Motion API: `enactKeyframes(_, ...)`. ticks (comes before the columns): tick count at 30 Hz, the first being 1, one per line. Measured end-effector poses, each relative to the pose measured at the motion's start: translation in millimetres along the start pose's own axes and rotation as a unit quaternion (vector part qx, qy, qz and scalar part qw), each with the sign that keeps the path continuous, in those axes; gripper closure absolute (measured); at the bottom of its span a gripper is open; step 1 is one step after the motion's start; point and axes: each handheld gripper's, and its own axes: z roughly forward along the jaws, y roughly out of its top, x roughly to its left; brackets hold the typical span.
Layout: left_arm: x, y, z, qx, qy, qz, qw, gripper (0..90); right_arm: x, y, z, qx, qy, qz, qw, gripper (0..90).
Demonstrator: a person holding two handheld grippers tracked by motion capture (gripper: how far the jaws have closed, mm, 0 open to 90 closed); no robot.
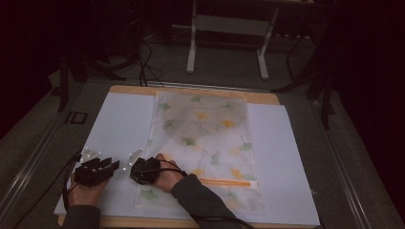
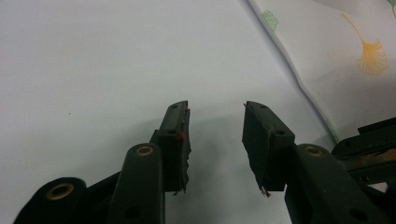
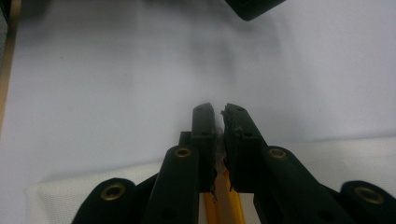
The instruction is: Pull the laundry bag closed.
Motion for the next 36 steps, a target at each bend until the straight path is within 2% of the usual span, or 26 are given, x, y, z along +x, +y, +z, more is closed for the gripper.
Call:
enactKeyframes(11,-0.1,-0.2,0.1,0.0,0.0,0.0,1.0,61.4,-0.5,-0.6,-6.4,-0.014,-0.006,0.002,0.9999,84.8)
enactKeyframes(16,-0.1,-0.2,0.2,0.001,0.001,-0.001,1.0,61.3,-2.1,-2.2,-9.9,-0.012,-0.019,0.002,0.9997,85.0)
enactKeyframes(19,-0.2,-0.2,0.5,0.0,0.001,0.0,1.0,61.3,-4.5,-3.2,-11.2,-0.013,-0.019,0.004,0.9997,84.6)
enactKeyframes(23,-0.2,-0.2,0.7,0.001,0.001,0.0,1.0,61.3,-2.6,-1.2,-8.8,-0.012,-0.006,0.001,0.9999,78.5)
enactKeyframes(25,-0.2,-0.2,0.3,0.001,0.001,0.001,1.0,61.3,-1.1,0.5,-5.8,-0.008,-0.007,0.001,0.9999,75.0)
enactKeyframes(29,0.6,-0.4,-0.3,0.001,0.001,0.0,1.0,61.3,0.0,2.2,2.8,0.017,-0.015,-0.002,0.9997,74.0)
enactKeyframes(36,0.6,-0.3,-0.5,0.001,0.001,0.0,1.0,61.3,-1.0,3.3,4.0,0.024,-0.008,0.005,0.9997,82.3)
